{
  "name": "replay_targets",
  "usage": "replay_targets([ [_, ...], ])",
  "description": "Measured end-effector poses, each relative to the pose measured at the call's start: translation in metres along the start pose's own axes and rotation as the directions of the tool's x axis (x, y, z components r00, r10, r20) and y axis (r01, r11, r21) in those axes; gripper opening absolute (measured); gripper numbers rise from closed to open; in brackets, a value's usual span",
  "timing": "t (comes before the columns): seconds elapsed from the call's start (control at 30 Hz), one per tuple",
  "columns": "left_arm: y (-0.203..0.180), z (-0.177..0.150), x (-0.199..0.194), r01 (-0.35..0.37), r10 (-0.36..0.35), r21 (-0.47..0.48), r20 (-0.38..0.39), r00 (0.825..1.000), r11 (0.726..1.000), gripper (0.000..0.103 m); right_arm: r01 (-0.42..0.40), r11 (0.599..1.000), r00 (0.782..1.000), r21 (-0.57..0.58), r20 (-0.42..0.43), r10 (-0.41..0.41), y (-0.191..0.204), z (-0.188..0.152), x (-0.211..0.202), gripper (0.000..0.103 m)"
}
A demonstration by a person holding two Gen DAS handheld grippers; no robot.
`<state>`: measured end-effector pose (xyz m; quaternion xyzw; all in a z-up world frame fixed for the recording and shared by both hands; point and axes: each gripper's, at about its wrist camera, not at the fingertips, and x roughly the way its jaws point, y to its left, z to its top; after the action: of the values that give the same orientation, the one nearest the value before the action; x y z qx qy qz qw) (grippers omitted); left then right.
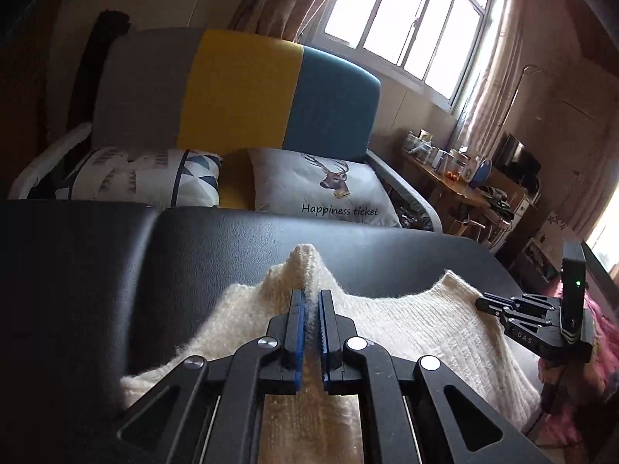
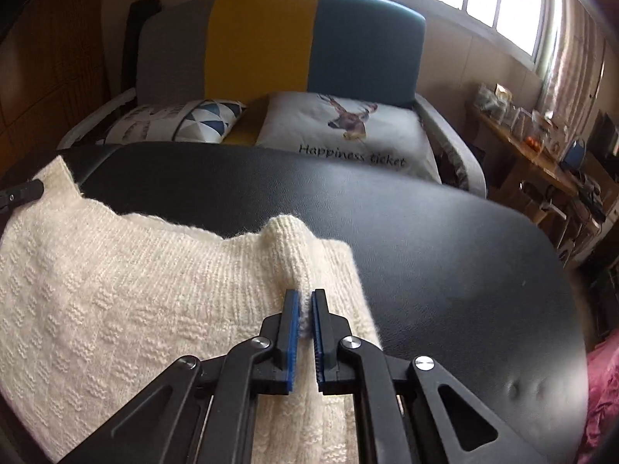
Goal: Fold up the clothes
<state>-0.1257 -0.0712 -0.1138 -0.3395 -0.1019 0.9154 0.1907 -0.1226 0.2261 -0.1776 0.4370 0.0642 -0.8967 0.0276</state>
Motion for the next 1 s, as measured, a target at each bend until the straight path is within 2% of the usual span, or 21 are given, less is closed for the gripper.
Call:
replay_targets([
  [0.07, 0.01, -0.003, 0.035, -0.016, 0.011, -0.048, -0.095, 0.995, 0.999, 0.01, 0.023, 0.999, 0.997, 0.034, -0.073, -0.02, -0.005, -0.011, 0.028, 0.007],
  [0.1, 0.018, -0.008, 0.053, -0.035, 0.023, -0.077, -0.146, 0.989, 0.996, 0.017, 0.026, 0.998, 0.997, 0.05, -0.071, -0.023, -0.008, -0.02, 0.035, 0.007],
  [0.13, 0.026, -0.013, 0.071, -0.055, 0.033, -0.106, -0.196, 0.98, 0.993, 0.022, 0.037, 0.998, 0.999, 0.048, -0.034, -0.036, -0.008, -0.024, 0.032, 0.007],
  [0.17, 0.034, -0.018, 0.089, -0.077, 0.042, -0.134, -0.246, 0.968, 0.988, 0.022, 0.046, 0.998, 0.998, 0.043, -0.034, -0.044, -0.007, -0.024, 0.03, 0.007],
  [0.23, 0.045, -0.022, 0.082, -0.019, -0.026, -0.22, -0.201, 0.979, 0.975, 0.022, 0.04, 0.998, 0.999, 0.055, -0.032, -0.039, -0.01, -0.024, 0.029, 0.007],
  [0.27, 0.048, -0.021, 0.079, -0.02, -0.029, -0.237, -0.205, 0.978, 0.971, 0.022, 0.037, 0.997, 0.999, 0.06, -0.031, -0.036, -0.011, -0.024, 0.029, 0.007],
  [0.4, 0.051, -0.02, 0.056, -0.052, 0.013, -0.195, -0.198, 0.98, 0.979, 0.022, 0.007, 0.995, 1.0, 0.102, -0.024, -0.004, -0.021, -0.027, 0.026, 0.01],
  [0.47, 0.059, -0.021, 0.031, -0.058, 0.024, -0.207, -0.161, 0.987, 0.977, 0.022, -0.023, 0.992, 0.999, 0.125, -0.02, 0.026, -0.026, -0.028, 0.024, 0.012],
  [0.5, 0.065, -0.022, 0.017, -0.05, 0.019, -0.22, -0.138, 0.99, 0.974, 0.024, -0.041, 0.989, 0.999, 0.14, -0.018, 0.043, -0.029, -0.028, 0.023, 0.012],
  [0.6, 0.094, -0.026, -0.019, -0.098, 0.079, -0.235, -0.089, 0.993, 0.967, 0.032, -0.07, 0.983, 0.997, 0.171, -0.013, 0.074, -0.033, -0.026, 0.018, 0.016],
  [0.67, 0.11, -0.035, -0.035, -0.072, 0.052, -0.246, -0.088, 0.995, 0.967, 0.034, -0.074, 0.984, 0.997, 0.165, 0.013, 0.073, -0.028, -0.025, 0.006, 0.018],
  [0.77, 0.112, -0.051, -0.05, -0.05, 0.029, -0.199, -0.106, 0.994, 0.979, 0.037, -0.121, 0.983, 0.992, 0.139, 0.051, 0.115, -0.013, -0.028, -0.013, 0.024],
  [0.83, 0.103, -0.06, -0.054, -0.024, 0.005, -0.153, -0.122, 0.993, 0.988, 0.047, -0.145, 0.984, 0.988, 0.104, 0.075, 0.137, 0.001, -0.029, -0.024, 0.025],
  [0.9, 0.091, -0.067, -0.052, 0.007, -0.024, -0.121, -0.139, 0.99, 0.993, 0.053, -0.172, 0.984, 0.984, 0.048, 0.062, 0.169, 0.018, -0.028, -0.026, 0.026],
  [0.97, 0.08, -0.072, -0.047, 0.028, -0.043, -0.103, -0.154, 0.987, 0.994, 0.055, -0.197, 0.98, 0.979, -0.008, 0.047, 0.198, 0.036, -0.026, -0.027, 0.026],
  [1.0, 0.075, -0.073, -0.044, 0.034, -0.049, -0.096, -0.163, 0.985, 0.995, 0.055, -0.17, 0.984, 0.985, -0.049, 0.03, 0.171, 0.046, -0.025, -0.023, 0.026],
])
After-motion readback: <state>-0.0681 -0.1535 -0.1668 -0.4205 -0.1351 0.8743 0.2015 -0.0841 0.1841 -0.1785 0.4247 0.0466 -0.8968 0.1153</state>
